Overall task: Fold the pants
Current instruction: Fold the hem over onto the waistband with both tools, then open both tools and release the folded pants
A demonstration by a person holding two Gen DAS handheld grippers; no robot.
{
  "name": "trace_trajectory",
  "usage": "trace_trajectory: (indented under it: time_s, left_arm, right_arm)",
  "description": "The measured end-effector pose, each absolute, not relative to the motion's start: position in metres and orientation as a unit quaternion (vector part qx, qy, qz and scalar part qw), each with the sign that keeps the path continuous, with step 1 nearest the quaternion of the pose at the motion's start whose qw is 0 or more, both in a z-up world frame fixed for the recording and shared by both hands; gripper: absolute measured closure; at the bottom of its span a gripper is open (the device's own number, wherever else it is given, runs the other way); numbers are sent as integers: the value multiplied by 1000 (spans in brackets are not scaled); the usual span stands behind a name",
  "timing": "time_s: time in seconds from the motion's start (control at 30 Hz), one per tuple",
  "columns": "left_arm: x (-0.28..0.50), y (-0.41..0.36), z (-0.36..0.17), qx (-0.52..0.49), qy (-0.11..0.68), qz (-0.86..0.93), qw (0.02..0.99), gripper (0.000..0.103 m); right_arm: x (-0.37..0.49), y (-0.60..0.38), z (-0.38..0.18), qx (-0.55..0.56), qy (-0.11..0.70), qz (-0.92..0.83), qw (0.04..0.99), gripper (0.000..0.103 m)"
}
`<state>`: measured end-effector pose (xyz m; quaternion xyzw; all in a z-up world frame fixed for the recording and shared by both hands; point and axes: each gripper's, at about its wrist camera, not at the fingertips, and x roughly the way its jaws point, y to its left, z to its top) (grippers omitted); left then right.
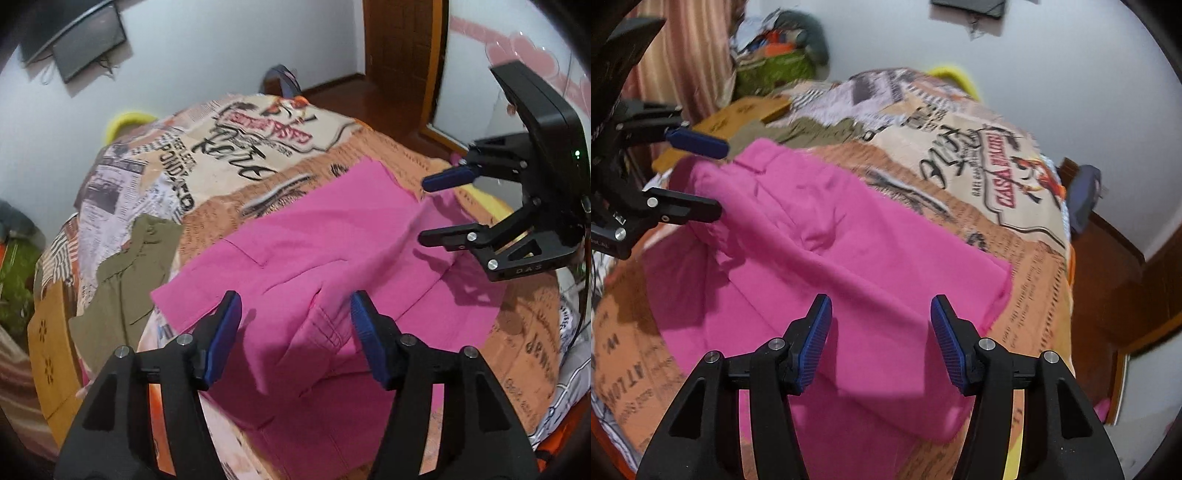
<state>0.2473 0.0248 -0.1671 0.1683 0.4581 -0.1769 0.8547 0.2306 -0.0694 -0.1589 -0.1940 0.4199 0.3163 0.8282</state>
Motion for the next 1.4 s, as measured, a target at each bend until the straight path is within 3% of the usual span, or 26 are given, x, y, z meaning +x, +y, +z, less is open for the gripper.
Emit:
trace_trajectory:
  time_s: [0.13, 0.23, 0.27, 0.37, 0.43, 0.8, 1.4]
  left_arm:
    - [256, 24, -179, 157, 472, -185, 848, 43]
    - [259, 25, -184, 140, 478, -190, 846, 67]
    - [259, 25, -184, 137, 477, -190, 847, 75]
    - [257, 23, -183, 139, 472, -184, 851, 85]
    - [254, 22, -179, 139, 467, -182, 854, 88]
    - [209, 18, -140, 136, 414, -159, 886, 90]
    - [139, 11, -193, 108, 456, -138, 873, 90]
  right_arm:
    - [240, -60, -168, -211, 421, 322, 821, 51]
    - [245, -57, -170, -196, 428, 339, 814, 52]
    - [246, -56, -170, -190, 430, 343, 813, 60]
    - [246, -55, -170, -174, 434, 350, 812, 87]
    - [244, -57, -166, -168, 429, 346, 817, 91]
    - [198, -71, -114, -178, 352, 325, 860, 93]
    - [143, -84, -158, -142, 421, 335, 831, 93]
